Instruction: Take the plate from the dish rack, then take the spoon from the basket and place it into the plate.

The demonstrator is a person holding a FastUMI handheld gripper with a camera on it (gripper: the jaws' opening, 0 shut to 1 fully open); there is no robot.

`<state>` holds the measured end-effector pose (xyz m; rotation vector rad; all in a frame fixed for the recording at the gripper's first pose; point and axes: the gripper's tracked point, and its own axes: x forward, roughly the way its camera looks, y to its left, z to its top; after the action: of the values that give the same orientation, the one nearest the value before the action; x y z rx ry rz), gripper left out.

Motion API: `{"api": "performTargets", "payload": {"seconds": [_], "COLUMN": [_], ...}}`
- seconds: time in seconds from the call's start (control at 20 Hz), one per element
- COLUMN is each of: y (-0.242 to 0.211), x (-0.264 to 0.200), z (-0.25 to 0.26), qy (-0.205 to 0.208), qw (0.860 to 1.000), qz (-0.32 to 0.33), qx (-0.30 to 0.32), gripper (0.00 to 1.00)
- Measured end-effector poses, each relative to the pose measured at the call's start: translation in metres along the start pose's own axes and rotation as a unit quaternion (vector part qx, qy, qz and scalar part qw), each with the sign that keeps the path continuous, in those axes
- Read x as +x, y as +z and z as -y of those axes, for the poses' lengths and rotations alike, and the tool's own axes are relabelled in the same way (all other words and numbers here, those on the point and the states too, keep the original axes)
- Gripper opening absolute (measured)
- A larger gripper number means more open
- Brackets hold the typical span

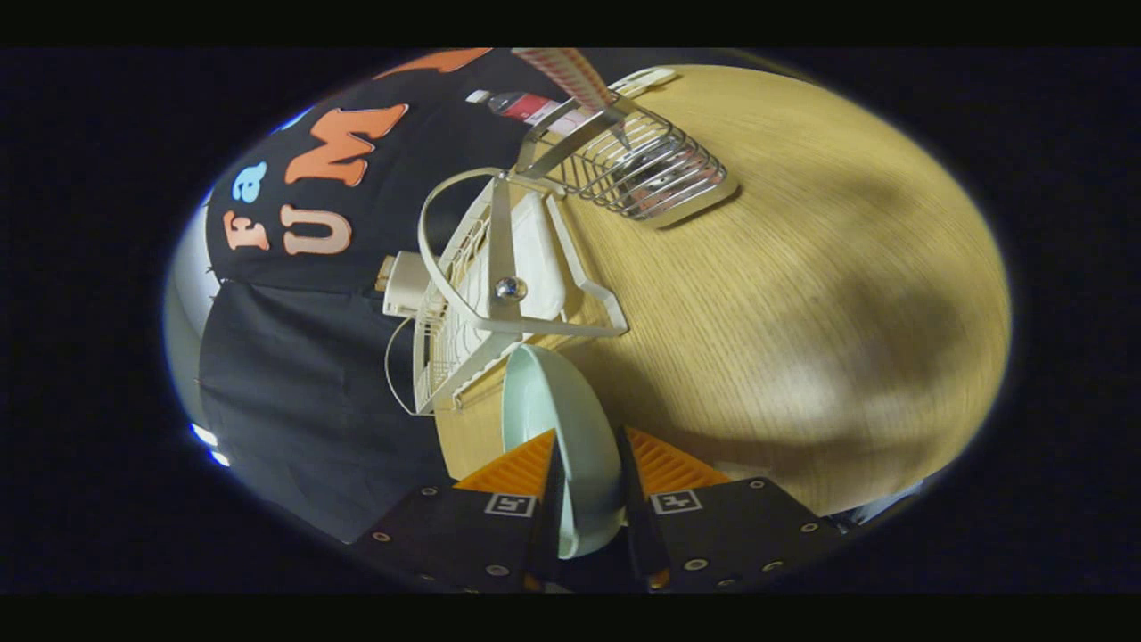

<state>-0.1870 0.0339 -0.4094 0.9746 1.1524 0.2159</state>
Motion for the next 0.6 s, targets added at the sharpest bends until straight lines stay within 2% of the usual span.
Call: {"api": "performTargets", "payload": {"seconds": [0.1,0.15,0.25,0.35,0.4,0.5,0.6], "y": [0.013,0.02,0.033,0.051,0.06,0.083,0.114], "x": [-0.007,-0.012,-0.021,-0.029,-0.034,-0.049,-0.063], "z": [0.005,0.008,0.006,0.01,0.012,0.014,0.008], "qy": [-0.012,-0.02,-0.014,-0.026,-0.038,-0.063,-0.076], "qw": [0.999,0.999,0.998,0.996,0.994,0.986,0.971], "qz": [0.027,0.036,0.052,0.079,0.095,0.138,0.197], "qx": [-0.013,-0.019,-0.015,-0.021,-0.036,-0.075,-0.113], "gripper": [0.44,0.46,0.57,0.66,0.75,0.82,0.85]}}
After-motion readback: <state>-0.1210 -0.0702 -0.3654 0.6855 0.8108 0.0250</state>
